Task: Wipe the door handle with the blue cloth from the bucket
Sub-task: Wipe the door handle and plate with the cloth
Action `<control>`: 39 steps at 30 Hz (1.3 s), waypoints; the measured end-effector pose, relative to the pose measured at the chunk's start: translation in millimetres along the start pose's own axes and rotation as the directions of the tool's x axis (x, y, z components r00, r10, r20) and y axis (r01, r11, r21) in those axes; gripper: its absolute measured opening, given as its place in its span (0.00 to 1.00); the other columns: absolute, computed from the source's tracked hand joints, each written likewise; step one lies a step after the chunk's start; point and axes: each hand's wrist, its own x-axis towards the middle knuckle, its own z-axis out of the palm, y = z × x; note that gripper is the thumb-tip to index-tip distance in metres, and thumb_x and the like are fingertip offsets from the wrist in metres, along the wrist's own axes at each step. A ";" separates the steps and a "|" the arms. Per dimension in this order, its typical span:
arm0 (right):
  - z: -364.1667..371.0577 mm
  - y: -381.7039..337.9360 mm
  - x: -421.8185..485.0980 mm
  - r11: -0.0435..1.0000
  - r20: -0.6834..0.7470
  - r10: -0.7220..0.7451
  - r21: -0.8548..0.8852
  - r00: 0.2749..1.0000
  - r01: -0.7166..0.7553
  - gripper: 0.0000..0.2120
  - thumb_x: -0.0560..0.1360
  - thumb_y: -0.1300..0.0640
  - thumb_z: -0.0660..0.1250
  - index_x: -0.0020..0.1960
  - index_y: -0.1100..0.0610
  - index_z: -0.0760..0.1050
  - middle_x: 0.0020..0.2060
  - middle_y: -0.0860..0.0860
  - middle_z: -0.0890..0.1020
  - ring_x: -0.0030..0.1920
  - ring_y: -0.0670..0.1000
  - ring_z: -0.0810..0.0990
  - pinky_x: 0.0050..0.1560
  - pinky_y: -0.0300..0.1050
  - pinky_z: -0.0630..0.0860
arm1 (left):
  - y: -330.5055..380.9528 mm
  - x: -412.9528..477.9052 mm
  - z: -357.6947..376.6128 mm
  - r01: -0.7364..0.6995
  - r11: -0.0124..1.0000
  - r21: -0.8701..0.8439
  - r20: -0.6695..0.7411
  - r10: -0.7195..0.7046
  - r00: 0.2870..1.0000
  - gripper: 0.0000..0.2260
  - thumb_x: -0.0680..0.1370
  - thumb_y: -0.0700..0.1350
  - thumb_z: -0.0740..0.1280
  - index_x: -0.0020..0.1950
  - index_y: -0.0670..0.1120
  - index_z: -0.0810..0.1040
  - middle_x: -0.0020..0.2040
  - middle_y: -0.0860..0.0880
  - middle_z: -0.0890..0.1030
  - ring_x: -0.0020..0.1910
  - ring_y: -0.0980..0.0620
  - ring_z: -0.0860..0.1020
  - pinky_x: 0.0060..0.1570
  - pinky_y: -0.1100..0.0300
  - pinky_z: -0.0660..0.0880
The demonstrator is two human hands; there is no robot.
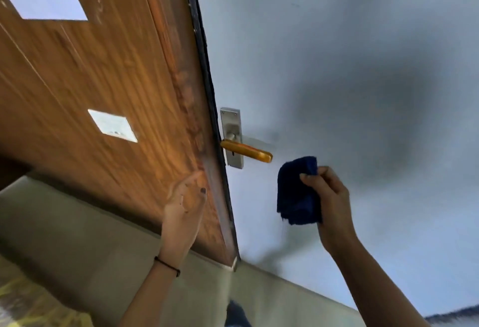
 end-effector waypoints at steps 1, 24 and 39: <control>12.0 -5.0 8.4 0.995 -0.013 -0.093 -0.026 0.996 0.093 0.03 0.68 0.57 0.68 0.39 0.51 0.75 0.36 0.47 0.79 0.40 0.50 0.78 0.37 0.43 0.74 | -2.6 18.7 -1.1 -0.041 0.998 0.046 -0.022 0.042 0.999 0.14 0.78 0.42 0.66 0.61 0.54 0.74 0.58 0.59 0.74 0.55 0.59 0.74 0.59 0.57 0.74; 160.0 94.2 88.1 -0.091 0.129 -0.512 -0.991 0.849 0.096 0.26 0.72 0.61 0.69 0.68 0.50 0.69 0.64 0.53 0.78 0.63 0.58 0.75 0.59 0.53 0.65 | -90.2 219.3 -0.7 -0.807 0.373 0.458 0.225 0.829 0.511 0.37 0.77 0.58 0.60 0.78 0.50 0.41 0.78 0.49 0.35 0.77 0.49 0.36 0.74 0.47 0.36; 211.5 99.2 84.9 -0.060 -0.016 -0.518 -0.997 0.855 -0.055 0.25 0.71 0.64 0.67 0.68 0.51 0.73 0.65 0.56 0.77 0.65 0.61 0.73 0.62 0.56 0.70 | -99.9 232.1 -2.9 -0.862 0.259 0.435 0.247 0.887 0.391 0.34 0.79 0.60 0.56 0.78 0.48 0.44 0.78 0.45 0.37 0.77 0.46 0.36 0.73 0.47 0.34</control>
